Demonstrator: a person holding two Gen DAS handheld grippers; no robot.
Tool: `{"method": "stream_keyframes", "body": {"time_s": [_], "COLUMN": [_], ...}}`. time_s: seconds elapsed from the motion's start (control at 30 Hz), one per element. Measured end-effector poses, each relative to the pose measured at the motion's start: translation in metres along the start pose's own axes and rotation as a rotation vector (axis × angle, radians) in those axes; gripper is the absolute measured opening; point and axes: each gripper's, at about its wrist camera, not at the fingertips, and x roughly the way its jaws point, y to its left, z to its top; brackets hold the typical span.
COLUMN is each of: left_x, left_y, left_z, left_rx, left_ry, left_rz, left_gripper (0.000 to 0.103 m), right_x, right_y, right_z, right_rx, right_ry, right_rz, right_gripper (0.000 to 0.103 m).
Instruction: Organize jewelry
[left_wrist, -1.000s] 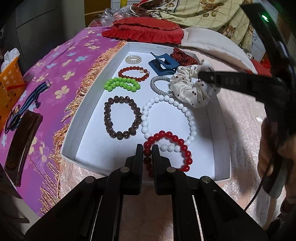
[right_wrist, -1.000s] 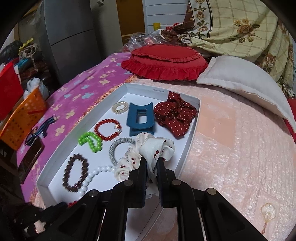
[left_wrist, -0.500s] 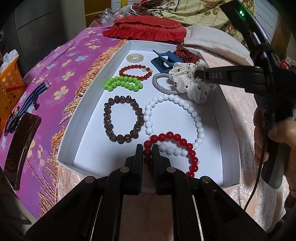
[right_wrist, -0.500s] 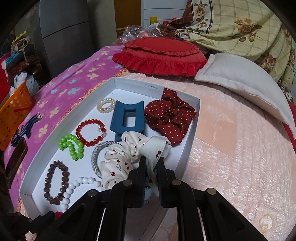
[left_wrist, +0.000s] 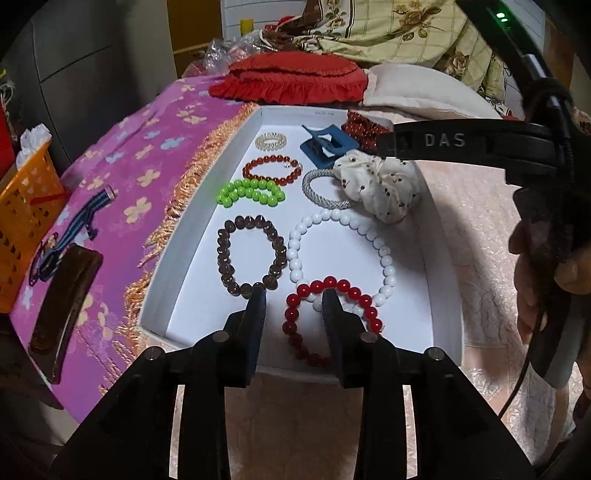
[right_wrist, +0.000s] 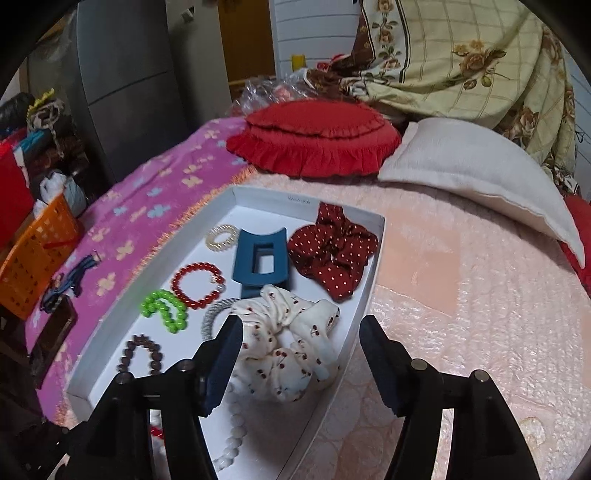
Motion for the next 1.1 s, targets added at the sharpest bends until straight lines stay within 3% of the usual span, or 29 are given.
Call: {"method": "stream_keyframes", "body": {"time_s": [0.2, 0.43, 0.77, 0.8, 0.83, 0.9, 0.93, 1.1], "left_x": [-0.017, -0.043, -0.088, -0.094, -0.100, -0.115, -0.122, -0.153], "left_y": [-0.003, 0.000, -0.003, -0.004, -0.005, -0.007, -0.008, -0.003], "left_z": [-0.002, -0.006, -0.018, -0.021, -0.023, -0.027, -0.029, -0.032], "left_rx": [0.001, -0.014, -0.016, -0.018, -0.018, -0.014, -0.015, -0.056], "left_ry": [-0.024, -0.078, -0.223, -0.253, -0.279, -0.335, -0.360, -0.436], "left_rz": [0.009, 0.039, 0.110, 0.123, 0.133, 0.158, 0.170, 0.156], "left_gripper": [0.031, 0.031, 0.034, 0.042, 0.057, 0.073, 0.078, 0.078], "right_x": [-0.038, -0.082, -0.123, -0.128, -0.134, -0.143, -0.148, -0.166], "right_y": [-0.001, -0.008, -0.005, -0.004, -0.002, 0.001, 0.002, 0.011], "right_z": [-0.009, -0.043, -0.103, -0.108, -0.114, -0.122, -0.125, -0.137], "right_rx": [0.019, 0.055, 0.076, 0.074, 0.070, 0.065, 0.064, 0.054], "right_ry": [-0.047, -0.078, -0.067, -0.068, -0.071, -0.077, -0.079, -0.071], "right_rz": [0.029, 0.046, 0.023, 0.020, 0.018, 0.014, 0.014, 0.023], "right_gripper": [0.063, 0.064, 0.064, 0.064, 0.064, 0.064, 0.064, 0.064]}}
